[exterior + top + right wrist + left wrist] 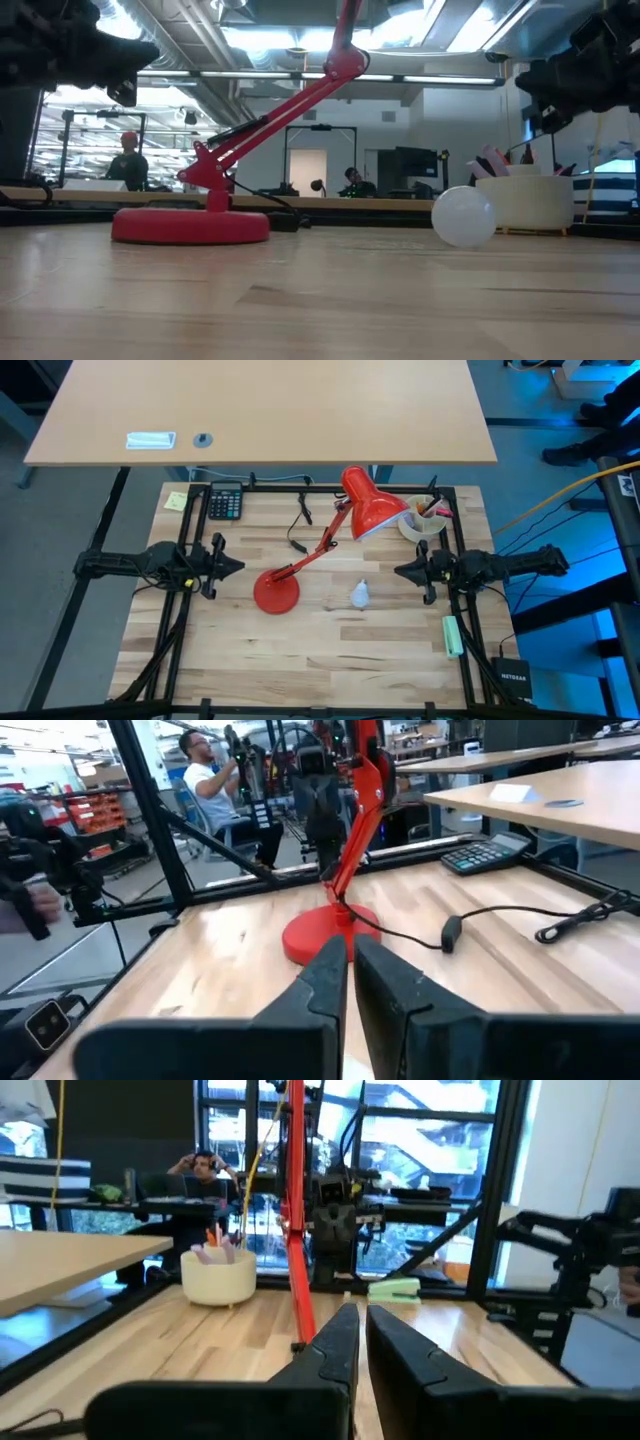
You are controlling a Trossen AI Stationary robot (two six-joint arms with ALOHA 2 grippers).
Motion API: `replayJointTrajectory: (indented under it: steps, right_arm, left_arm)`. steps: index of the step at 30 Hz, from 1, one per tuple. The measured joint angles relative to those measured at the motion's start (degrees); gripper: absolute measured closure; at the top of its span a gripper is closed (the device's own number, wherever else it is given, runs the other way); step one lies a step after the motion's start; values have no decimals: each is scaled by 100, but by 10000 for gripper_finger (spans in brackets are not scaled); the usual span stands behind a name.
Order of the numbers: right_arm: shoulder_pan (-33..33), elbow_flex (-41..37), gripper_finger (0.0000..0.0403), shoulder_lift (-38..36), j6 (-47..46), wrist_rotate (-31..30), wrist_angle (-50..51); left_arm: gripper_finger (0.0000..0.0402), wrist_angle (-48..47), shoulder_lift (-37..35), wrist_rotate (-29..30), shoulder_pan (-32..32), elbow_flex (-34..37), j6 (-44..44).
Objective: Screw lightbulb
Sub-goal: Return to home Position
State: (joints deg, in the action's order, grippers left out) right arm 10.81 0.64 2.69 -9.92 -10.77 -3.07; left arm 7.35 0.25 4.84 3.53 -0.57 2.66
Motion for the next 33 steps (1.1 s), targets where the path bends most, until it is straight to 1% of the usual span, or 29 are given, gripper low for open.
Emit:
replayJointTrajectory:
  steps: [7, 17, 33]
  right_arm:
    - [2, -4, 377, -31, -12, -8, -41]
    - [2, -13, 377, -22, 140, -17, -8]
    - [2, -17, 377, 54, 131, -21, 0]
  left_arm:
    - [386, -593, 4, -9, 0, 1, -134]
    - [386, -605, 7, -21, 0, 1, -124]
    - [386, -608, 7, -22, 0, 1, -121]
